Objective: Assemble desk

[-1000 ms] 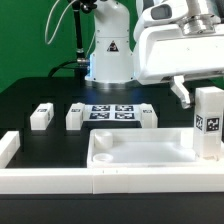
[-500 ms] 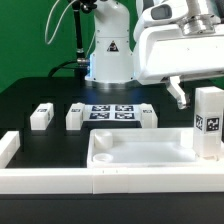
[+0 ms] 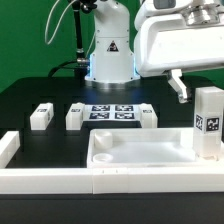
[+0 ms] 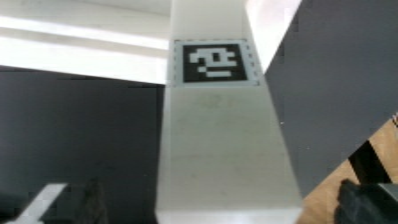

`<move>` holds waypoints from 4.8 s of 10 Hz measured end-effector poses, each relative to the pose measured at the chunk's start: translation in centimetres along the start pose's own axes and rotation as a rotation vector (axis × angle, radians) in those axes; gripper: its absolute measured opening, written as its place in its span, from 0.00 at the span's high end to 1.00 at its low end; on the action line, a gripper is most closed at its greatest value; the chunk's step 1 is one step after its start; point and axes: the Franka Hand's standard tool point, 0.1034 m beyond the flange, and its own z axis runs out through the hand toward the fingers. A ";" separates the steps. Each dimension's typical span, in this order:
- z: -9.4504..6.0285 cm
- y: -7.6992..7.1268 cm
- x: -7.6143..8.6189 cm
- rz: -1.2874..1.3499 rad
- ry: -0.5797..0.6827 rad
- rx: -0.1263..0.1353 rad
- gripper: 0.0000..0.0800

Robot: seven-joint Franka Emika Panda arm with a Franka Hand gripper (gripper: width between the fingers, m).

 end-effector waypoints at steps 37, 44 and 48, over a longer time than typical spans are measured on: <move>1.6 -0.7 -0.2 0.196 -0.462 0.043 0.30; 1.6 0.0 -0.7 0.937 -0.469 -0.121 0.63; 1.6 -0.2 -0.6 1.336 -0.483 -0.154 0.63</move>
Offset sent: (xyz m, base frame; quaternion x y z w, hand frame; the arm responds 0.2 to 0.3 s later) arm 0.0144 -0.0116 -0.0028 -0.0071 -0.1253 -0.0256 0.9918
